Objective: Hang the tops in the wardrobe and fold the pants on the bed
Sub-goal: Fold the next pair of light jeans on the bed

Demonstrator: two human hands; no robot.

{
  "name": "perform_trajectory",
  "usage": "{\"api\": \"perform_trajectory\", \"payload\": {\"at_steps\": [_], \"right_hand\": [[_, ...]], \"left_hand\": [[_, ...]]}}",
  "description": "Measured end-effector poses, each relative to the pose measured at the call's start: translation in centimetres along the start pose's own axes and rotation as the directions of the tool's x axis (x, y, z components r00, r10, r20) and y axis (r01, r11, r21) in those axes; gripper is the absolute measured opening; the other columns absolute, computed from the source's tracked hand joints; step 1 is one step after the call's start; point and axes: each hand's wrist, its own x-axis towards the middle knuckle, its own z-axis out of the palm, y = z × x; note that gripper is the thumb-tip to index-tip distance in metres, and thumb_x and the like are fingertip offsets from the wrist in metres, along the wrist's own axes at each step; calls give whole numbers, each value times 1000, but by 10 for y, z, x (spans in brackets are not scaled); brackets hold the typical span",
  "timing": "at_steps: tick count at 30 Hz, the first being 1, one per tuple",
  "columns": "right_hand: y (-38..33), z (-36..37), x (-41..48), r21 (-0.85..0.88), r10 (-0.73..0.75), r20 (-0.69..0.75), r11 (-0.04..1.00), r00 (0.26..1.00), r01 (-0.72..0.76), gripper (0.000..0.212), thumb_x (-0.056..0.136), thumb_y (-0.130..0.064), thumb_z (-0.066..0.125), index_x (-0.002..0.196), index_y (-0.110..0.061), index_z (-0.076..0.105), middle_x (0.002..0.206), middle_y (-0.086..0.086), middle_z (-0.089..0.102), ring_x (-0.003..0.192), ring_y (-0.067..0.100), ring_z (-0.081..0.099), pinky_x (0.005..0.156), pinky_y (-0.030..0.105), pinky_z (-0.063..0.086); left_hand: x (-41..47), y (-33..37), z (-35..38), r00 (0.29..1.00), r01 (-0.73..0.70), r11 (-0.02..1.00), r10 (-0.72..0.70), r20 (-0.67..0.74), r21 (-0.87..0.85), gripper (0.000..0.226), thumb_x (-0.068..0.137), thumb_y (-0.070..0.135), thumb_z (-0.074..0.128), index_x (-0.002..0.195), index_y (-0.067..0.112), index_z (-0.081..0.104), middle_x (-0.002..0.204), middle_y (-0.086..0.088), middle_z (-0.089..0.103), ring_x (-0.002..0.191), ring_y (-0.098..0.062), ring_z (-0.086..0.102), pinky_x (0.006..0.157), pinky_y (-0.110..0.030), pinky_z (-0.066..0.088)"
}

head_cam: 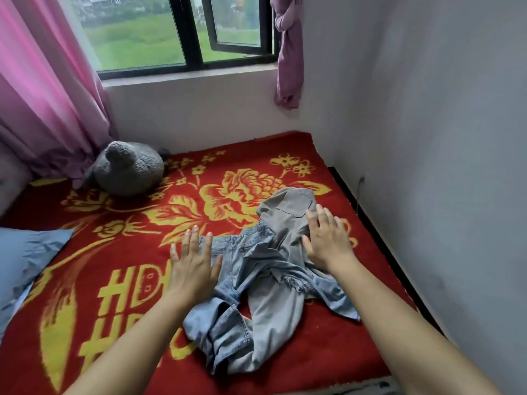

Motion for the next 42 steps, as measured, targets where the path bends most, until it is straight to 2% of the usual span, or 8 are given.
{"api": "perform_trajectory", "payload": {"at_steps": [16,21,24,28,32,34,38,42], "right_hand": [[-147,278,26,133,-48,430,991,901,-11,69,102,-43,39,157,-11,13,164,17,10,150,30,14,120,42,21],[-208,381,-23,326,-30,660,912,751,-250,82,99,-47,47,158,-8,5,162,14,17,149,28,20,120,39,21],[-235,411,-38,239,16,700,937,714,-255,73,97,-45,51,151,-4,23,140,21,48,127,39,44,107,46,36],[-242,413,-35,199,-4,739,957,674,-212,47,96,-40,49,135,-16,40,118,22,64,109,43,56,88,47,47],[-228,395,-13,189,-140,883,980,448,-68,41,89,-67,49,92,-26,54,113,9,69,108,33,62,76,35,42],[-227,388,4,143,-121,849,990,514,-3,51,88,-76,39,84,-27,53,109,9,66,108,32,60,80,37,44],[-232,391,56,217,-132,286,974,949,70,38,90,-36,57,120,-13,61,128,17,52,121,38,49,98,50,43],[-221,402,127,-112,-127,112,984,985,140,76,81,-20,60,151,-14,31,157,23,27,149,40,18,120,55,7]], "left_hand": [[7,-109,262,833,283,953,-189,519,-106,73,98,57,31,156,19,10,164,-10,-1,150,-26,-3,119,-50,13],[-34,-131,362,747,300,937,-114,655,-179,75,95,59,42,153,18,21,160,-4,22,148,-27,14,115,-47,23],[-46,-145,383,845,231,947,-82,529,-222,27,97,35,49,107,12,60,109,-10,60,111,-33,53,85,-44,43],[-44,-175,382,852,217,963,-106,512,-161,12,94,20,49,91,10,53,88,-19,64,85,-41,59,65,-43,36],[-46,-221,377,812,296,948,-184,554,-119,19,97,34,35,88,18,40,93,-25,66,85,-44,62,65,-41,36],[-41,-234,374,827,235,968,-152,541,-87,29,95,43,30,80,21,42,93,-21,68,89,-39,62,71,-41,40],[-17,-232,375,915,264,948,-188,357,-176,59,94,58,22,84,14,60,94,-17,61,94,-37,56,77,-44,42],[28,-219,390,911,404,854,-342,231,-329,55,95,52,31,117,11,60,115,-19,54,108,-37,49,91,-47,41]]}}
